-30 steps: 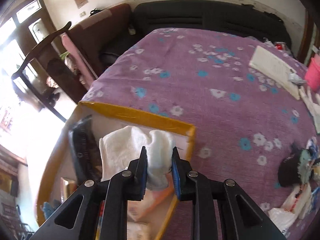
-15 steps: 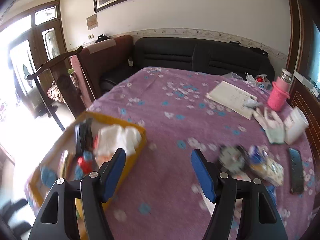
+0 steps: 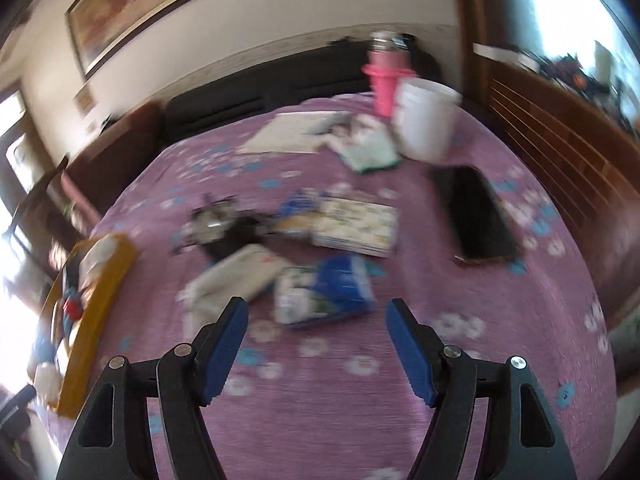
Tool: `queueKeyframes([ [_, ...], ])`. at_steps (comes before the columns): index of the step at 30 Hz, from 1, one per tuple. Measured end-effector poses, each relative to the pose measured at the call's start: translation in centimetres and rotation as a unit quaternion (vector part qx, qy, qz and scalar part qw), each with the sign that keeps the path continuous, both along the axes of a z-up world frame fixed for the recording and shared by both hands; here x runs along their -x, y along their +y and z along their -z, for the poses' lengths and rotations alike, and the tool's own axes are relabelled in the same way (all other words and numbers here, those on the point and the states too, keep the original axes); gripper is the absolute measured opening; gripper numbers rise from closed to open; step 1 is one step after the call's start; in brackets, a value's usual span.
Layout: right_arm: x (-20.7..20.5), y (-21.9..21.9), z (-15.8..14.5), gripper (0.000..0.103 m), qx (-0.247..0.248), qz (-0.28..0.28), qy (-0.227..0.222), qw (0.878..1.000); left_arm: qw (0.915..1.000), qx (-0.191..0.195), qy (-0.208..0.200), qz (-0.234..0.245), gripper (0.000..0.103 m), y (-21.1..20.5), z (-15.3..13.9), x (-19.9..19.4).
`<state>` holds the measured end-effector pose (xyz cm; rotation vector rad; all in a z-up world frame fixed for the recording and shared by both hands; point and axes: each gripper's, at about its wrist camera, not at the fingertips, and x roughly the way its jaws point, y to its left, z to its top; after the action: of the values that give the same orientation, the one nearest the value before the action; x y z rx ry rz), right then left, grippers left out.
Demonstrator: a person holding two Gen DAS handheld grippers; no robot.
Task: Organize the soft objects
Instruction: 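Move both open tools back over the table toward the remaining items, then grasp the white printed plastic bag with the left tool while the right tool grasps the blue tissue pack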
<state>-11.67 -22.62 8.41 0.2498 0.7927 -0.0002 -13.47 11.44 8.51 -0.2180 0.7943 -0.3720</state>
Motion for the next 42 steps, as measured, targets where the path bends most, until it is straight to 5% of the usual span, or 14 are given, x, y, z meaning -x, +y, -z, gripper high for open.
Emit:
queueKeyframes([
  [13,-0.3,-5.7,3.9,0.075,-0.057,0.055,-0.025,0.997,0.9877,-0.117,0.005,0.104,0.080,-13.6,1.7,-11.4],
  [25,-0.2,-6.1,4.5,0.078,-0.069,0.055,-0.020,0.996,0.9773,-0.172,0.029,0.120,0.079,-19.6,6.2,-19.0],
  [28,-0.3,-5.3,4.6,0.078,-0.053,0.047,-0.016,0.997,0.9770,-0.168,0.038,0.125,0.045,-19.5,6.1,-18.8],
  [31,-0.3,-5.0,4.7,0.078,-0.047,0.046,-0.012,0.998,0.9773,-0.164,0.033,0.130,0.027,-18.7,5.5,-17.7],
  [34,-0.6,-5.0,4.9,0.078,-0.058,0.041,0.005,0.997,0.9790,-0.154,0.034,0.129,0.022,-17.1,4.6,-16.0],
  [39,-2.2,-4.1,5.0,0.078,-0.108,-0.002,0.067,0.992,0.9831,-0.135,0.028,0.121,0.024,-13.9,3.5,-12.6],
  [41,-3.3,-3.6,5.1,0.078,-0.133,-0.006,0.090,0.987,0.9852,-0.125,0.027,0.114,0.042,-13.0,3.4,-11.9],
  [42,-4.0,-3.5,5.3,0.078,-0.146,-0.003,0.099,0.984,0.9864,-0.121,0.019,0.109,0.059,-12.8,3.4,-11.8],
])
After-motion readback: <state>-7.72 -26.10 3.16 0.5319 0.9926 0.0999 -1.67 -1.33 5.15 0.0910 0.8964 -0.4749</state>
